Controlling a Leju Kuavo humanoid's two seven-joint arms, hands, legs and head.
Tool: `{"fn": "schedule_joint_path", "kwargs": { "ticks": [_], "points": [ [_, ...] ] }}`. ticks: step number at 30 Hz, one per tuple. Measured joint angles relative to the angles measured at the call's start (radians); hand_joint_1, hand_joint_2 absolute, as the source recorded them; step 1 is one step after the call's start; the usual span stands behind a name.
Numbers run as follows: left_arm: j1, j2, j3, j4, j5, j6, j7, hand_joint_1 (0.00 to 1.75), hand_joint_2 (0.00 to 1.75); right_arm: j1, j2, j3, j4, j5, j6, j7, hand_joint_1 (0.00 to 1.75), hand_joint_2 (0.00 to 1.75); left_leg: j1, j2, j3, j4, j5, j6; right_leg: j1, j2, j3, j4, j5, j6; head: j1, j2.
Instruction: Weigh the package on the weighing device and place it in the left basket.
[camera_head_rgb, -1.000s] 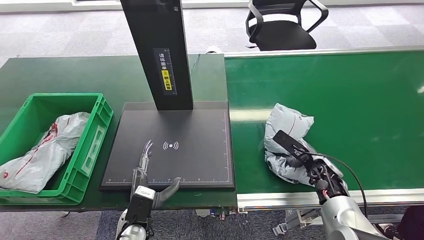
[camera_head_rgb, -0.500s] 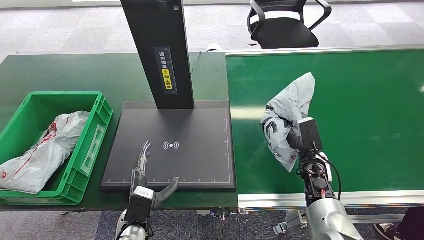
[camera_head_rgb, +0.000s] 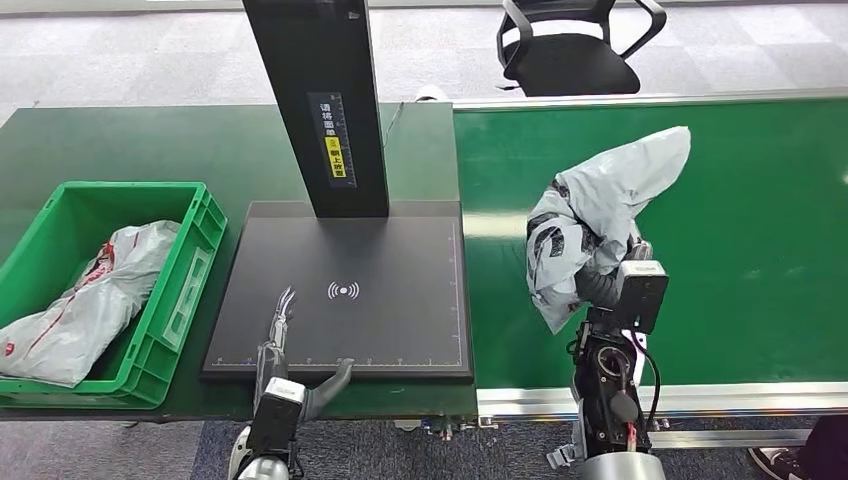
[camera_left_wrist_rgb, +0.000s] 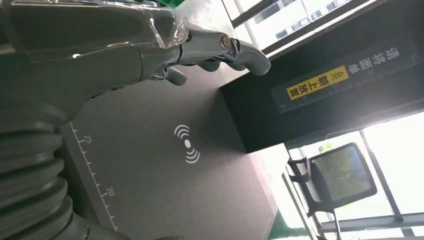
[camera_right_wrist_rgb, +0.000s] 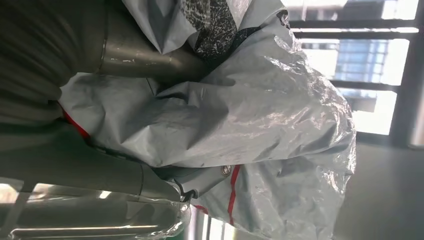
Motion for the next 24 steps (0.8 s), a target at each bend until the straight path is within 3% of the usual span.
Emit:
{"fn": "schedule_joint_path", "kwargs": {
  "ticks": [3, 8, 12, 20, 24],
  "points": [
    [0.009, -0.002, 0.009, -0.009, -0.005, 0.001, 0.002, 0.0, 1.75, 0.032, 0.015, 0.086, -0.128, -0.022, 0.011, 0.0, 1.75, 1.75, 0.0, 0.003, 0.0, 0.0, 0.0, 0.0, 0.0, 0.001, -0.001, 0.0, 0.0, 0.0, 0.0, 0.0],
    [0.01, -0.004, 0.019, -0.011, -0.005, -0.005, 0.002, 0.0, 1.75, 0.039, 0.024, 0.269, -0.168, -0.022, 0.288, 0.003, 1.75, 1.75, 0.0, 0.003, 0.001, 0.0, 0.0, 0.0, 0.0, 0.001, -0.001, 0.0, 0.0, 0.0, 0.0, 0.0],
    [0.01, -0.005, 0.021, -0.011, -0.005, -0.006, 0.002, 0.0, 1.75, 0.041, 0.032, 0.347, -0.168, -0.023, 0.306, 0.002, 1.75, 1.75, 0.001, 0.0, -0.001, 0.0, 0.001, 0.0, 0.001, -0.002, -0.001, 0.0, 0.0, 0.0, 0.0, 0.0],
    [0.01, -0.005, 0.022, -0.011, -0.005, -0.005, 0.002, 0.0, 1.75, 0.041, 0.032, 0.386, -0.168, -0.025, 0.312, 0.002, 1.75, 1.75, 0.0, 0.0, -0.001, 0.0, 0.001, 0.0, 0.0, -0.001, -0.001, 0.0, 0.0, 0.0, 0.0, 0.0],
    [0.01, -0.005, 0.022, -0.011, -0.006, -0.005, 0.001, 0.0, 1.75, 0.032, 0.031, 0.405, -0.147, -0.013, 0.38, 0.002, 1.75, 1.75, 0.0, 0.001, -0.001, 0.0, 0.001, 0.0, 0.001, -0.001, -0.001, 0.0, 0.0, 0.0, 0.0, 0.0]
  ]
}}
